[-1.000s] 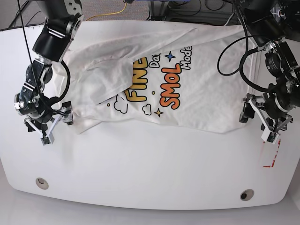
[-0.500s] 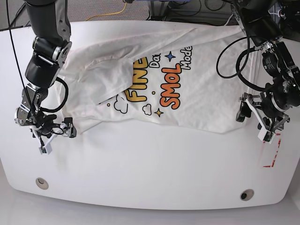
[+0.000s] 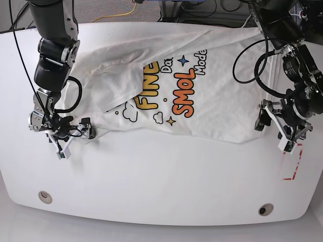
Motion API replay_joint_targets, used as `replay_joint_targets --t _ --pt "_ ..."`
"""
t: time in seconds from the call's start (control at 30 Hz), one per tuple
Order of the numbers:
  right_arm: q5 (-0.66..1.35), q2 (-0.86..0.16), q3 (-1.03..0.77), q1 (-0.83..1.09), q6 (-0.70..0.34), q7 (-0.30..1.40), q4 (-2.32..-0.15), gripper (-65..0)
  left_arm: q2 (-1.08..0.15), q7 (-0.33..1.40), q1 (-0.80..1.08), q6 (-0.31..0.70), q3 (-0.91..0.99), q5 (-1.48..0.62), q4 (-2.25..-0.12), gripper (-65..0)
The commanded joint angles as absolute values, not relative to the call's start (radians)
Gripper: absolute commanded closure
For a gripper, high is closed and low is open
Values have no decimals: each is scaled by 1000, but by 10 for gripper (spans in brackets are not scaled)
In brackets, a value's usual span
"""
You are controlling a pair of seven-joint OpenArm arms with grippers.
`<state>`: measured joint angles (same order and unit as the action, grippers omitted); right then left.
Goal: Layout the t-shirt on the table in an organized manner, then fold the t-shirt properly
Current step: 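Move both grippers down to the shirt's side edges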
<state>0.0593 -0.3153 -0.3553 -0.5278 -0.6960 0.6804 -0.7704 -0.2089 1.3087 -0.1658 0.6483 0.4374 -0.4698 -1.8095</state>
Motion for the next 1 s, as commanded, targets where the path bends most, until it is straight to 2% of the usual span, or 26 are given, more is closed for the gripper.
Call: replay_joint_targets --t 0.0,0.13,0.3,0.33,0.43,0.53,0.73,0.97 --pt "71 -331 -358 -550 -698 674 -785 -610 -222 1288 -183 650 440 -481 -1825 -465" --pt "71 -315 -357 -550 -698 677 -785 -533 -222 1288 -182 650 440 -481 -1825 -465" --pt "68 -312 -357 -547 -698 679 -785 -335 -222 1288 -171 648 440 -481 -1825 -465" --pt "67 -312 -357 -547 -698 679 -785 -268 -222 1287 -171 648 440 -481 -1825 -465" --pt "67 -311 -357 -547 -698 679 -785 -120 -222 1287 -170 648 440 -481 -1825 -465" --pt "67 -311 -357 -547 -698 679 -785 -6 -222 1287 -170 648 440 -479 -1825 -465" --pt "71 -311 -355 -553 -698 685 -806 0 -220 1287 -168 647 440 -479 -1825 -465" --pt "73 -291 -361 -547 -698 822 -1061 0 -220 1285 -154 647 440 -479 -1824 -465"
